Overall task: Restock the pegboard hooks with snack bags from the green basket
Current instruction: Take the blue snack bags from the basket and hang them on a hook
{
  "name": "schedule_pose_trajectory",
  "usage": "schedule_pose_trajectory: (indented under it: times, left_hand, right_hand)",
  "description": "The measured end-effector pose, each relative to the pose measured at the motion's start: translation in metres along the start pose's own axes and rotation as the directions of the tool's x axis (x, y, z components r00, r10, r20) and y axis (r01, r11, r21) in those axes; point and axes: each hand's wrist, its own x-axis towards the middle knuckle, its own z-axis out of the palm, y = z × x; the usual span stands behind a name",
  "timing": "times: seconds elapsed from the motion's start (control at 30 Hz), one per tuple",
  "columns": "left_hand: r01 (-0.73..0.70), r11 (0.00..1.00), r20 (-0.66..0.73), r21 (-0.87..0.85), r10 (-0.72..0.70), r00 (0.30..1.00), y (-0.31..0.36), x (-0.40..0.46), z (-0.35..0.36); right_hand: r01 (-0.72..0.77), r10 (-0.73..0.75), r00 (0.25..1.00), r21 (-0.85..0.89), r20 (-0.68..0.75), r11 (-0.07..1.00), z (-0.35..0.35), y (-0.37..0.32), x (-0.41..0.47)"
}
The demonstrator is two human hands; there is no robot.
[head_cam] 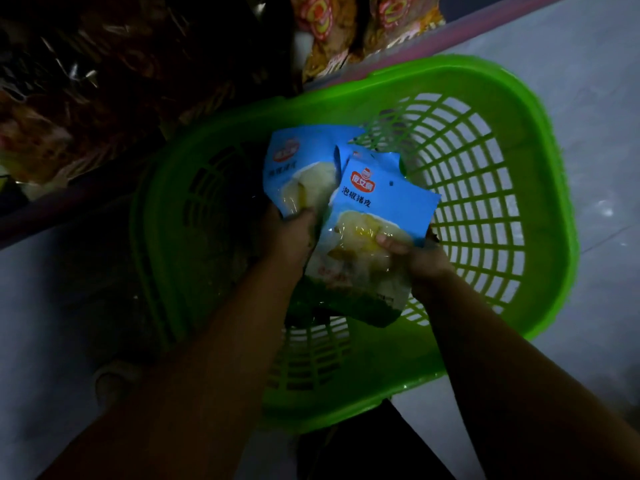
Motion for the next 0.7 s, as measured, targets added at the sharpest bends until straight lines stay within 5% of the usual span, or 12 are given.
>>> schedule_pose_trajectory:
  times: [0.1,0.23,0.47,0.7]
  left_hand:
    - [-0.087,0.994,-0.058,0.066,0.091,0.994,0.014,-0.025,-0.01]
    - [-0.094,0.987,0.045,0.127,0.089,0.995,0.055,-0.106,-0.039]
    - [-0.177,0.98,0.071,-0.087,0.184,0.98,0.207,-0.33,-0.109]
    - [-0.522,0.836,-0.019,-0.17,0.527,0.849,0.376,-0.521,-0.181]
  right_hand:
    - [0.052,-0.045,0.994,0.074,-0.097,0.996,-0.004,-0.006,-0.037]
    - [0.173,-0.193,0.954,-0.103,-0.229,0.979,-0.011,-0.048,-0.126]
    - [0.397,-0.401,0.916,-0.099,-0.024,0.912,-0.004,-0.186,-0.362]
    - [0.636,-0.635,0.754,0.057,0.169,0.77,0.031,-0.318,-0.574]
